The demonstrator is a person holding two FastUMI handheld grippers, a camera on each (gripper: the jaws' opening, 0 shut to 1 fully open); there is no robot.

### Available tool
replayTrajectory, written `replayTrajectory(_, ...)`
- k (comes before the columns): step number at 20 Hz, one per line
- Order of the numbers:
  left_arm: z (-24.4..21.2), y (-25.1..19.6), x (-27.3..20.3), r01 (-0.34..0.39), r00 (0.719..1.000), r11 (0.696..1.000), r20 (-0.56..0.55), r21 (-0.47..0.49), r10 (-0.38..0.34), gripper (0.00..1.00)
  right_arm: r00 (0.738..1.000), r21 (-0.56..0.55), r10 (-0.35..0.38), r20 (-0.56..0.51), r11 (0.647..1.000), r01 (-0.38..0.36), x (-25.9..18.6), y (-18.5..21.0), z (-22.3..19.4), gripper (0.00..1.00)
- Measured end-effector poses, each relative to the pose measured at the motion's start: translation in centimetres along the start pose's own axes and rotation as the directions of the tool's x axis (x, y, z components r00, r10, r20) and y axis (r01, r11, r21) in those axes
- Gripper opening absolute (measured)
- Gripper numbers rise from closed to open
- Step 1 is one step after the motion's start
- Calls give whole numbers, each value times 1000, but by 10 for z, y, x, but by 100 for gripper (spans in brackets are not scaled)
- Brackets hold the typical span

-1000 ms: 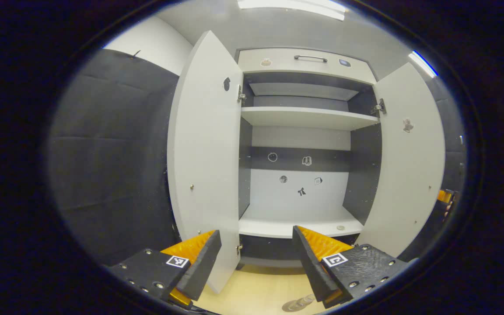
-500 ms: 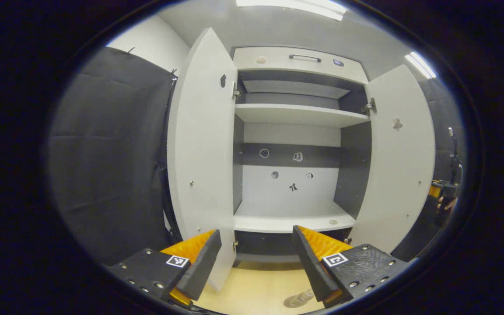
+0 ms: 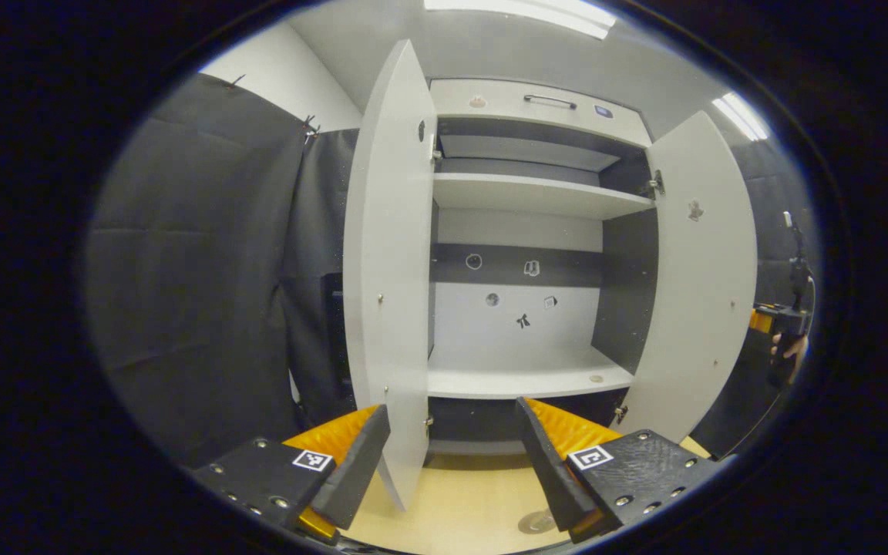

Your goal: Grasp the bottle in the cabinet with the left hand and place it on the coaster, then close the right door with the right hand and the left door with the left hand.

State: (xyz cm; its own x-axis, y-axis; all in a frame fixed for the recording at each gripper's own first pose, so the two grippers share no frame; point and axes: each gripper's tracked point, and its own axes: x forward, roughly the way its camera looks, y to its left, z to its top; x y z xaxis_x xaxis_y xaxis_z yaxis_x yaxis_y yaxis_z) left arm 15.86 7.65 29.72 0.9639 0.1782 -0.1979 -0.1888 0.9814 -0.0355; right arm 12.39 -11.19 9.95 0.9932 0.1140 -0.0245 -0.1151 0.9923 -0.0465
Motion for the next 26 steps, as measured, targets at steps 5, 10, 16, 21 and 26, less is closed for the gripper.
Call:
replayTrajectory(5,-16,20,-6,-10,1000,999,-23,-32,9,89,999,-1,29,15,1000,-29,1,40,2,97)
replayTrajectory(10,-28,36,-15,-21,999,1000,-31,12,22,95,999,19,25,19,999,-26,7,74,0,97)
replayTrajectory(16,-42,61,-28,-49,998,999,-44,-6,49,95,992,90,119,31,988,-122,20,142,-4,92)
replayTrajectory(21,-50,103,-43,-104,994,994,-30,-27,103,95,993,218,108,57,969,-118,9,157,-11,97)
replayTrajectory(26,-50,146,-44,-132,991,989,-3,-64,133,100,998,207,69,1,976,-68,0,152,-34,97)
